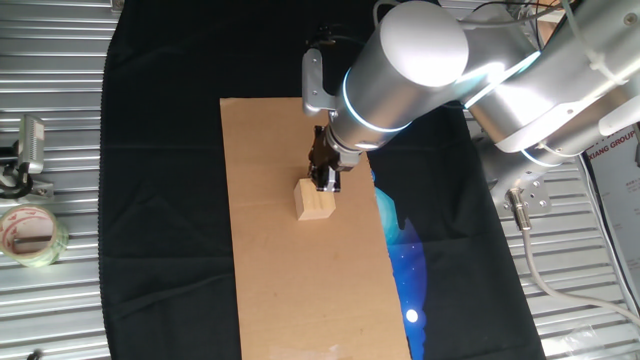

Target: Use the gripper to push the small block from left to right

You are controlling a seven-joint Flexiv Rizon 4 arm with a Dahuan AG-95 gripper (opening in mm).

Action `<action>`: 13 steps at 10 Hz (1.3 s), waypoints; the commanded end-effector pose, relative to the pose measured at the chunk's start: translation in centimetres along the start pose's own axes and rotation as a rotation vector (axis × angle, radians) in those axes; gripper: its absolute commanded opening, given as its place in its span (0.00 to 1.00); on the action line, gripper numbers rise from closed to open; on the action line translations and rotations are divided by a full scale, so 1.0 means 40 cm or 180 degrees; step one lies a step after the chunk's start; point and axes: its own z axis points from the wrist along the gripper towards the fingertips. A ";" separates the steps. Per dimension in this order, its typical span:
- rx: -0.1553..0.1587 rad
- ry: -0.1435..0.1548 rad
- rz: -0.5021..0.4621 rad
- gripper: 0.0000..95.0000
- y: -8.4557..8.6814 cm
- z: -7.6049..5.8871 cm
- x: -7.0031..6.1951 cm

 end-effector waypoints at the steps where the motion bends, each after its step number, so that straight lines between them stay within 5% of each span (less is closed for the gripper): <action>1: 0.0001 -0.0001 0.0012 0.00 0.002 0.000 0.001; 13: 0.0039 0.0000 -0.0133 0.00 0.012 0.003 0.003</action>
